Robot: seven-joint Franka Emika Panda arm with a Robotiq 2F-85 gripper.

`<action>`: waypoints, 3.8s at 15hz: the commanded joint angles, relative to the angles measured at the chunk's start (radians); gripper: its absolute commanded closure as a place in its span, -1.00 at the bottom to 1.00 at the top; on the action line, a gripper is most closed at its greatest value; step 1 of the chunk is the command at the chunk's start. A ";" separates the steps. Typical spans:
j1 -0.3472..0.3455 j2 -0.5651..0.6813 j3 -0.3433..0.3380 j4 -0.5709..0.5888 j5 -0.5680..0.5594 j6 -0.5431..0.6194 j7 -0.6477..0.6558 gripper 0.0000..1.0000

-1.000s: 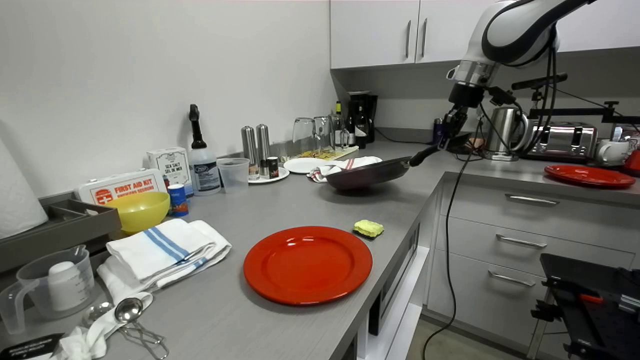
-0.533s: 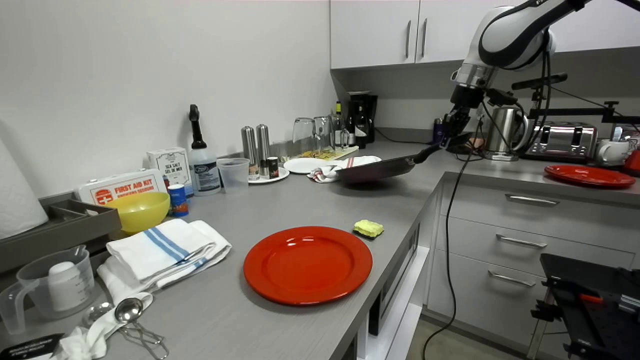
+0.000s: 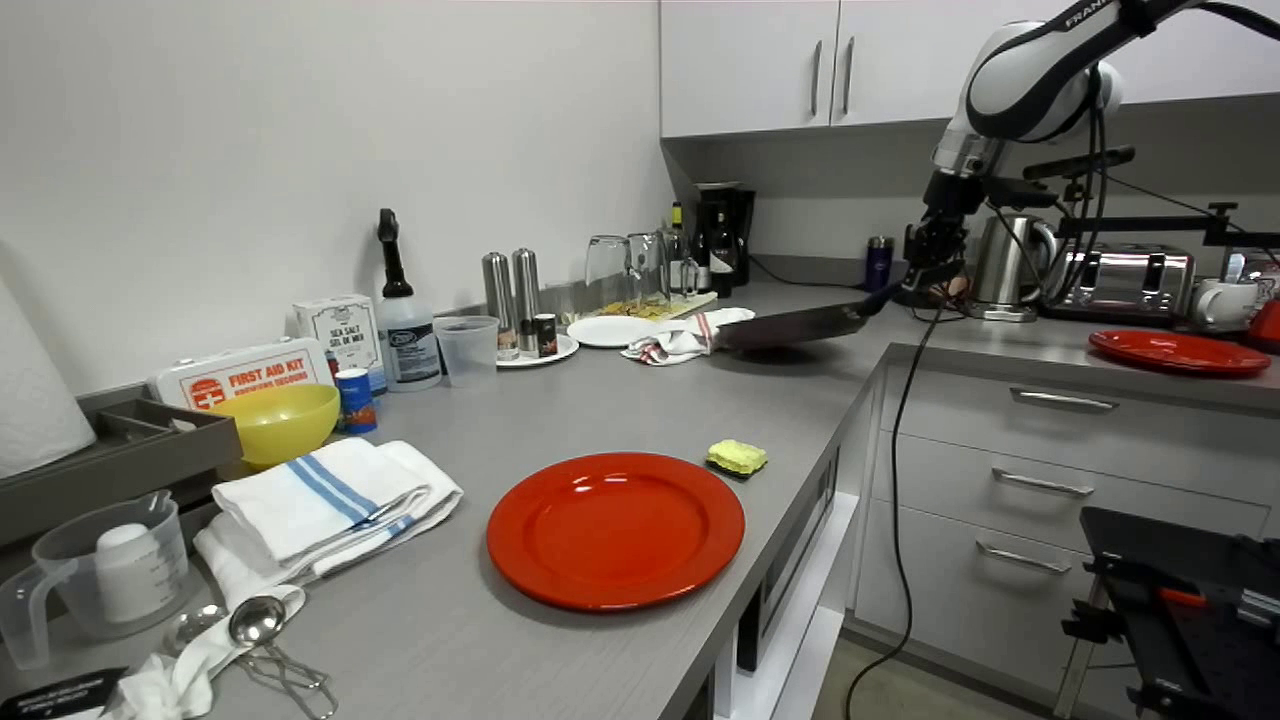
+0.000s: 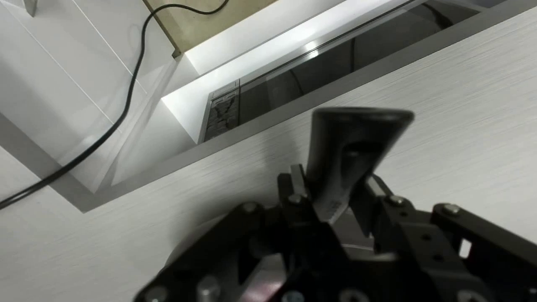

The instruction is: Move the pan to the right and the left twice, then move it to the right on the counter

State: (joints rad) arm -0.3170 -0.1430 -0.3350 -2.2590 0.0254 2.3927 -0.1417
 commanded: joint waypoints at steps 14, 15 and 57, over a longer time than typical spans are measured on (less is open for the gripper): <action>-0.013 0.222 0.004 0.077 -0.074 0.100 0.253 0.83; -0.014 0.239 -0.001 0.084 -0.086 0.099 0.270 0.83; 0.003 0.172 -0.004 0.084 -0.108 0.112 0.357 -1.00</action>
State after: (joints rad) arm -0.3190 0.0837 -0.3359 -2.1527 -0.0493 2.5230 0.2166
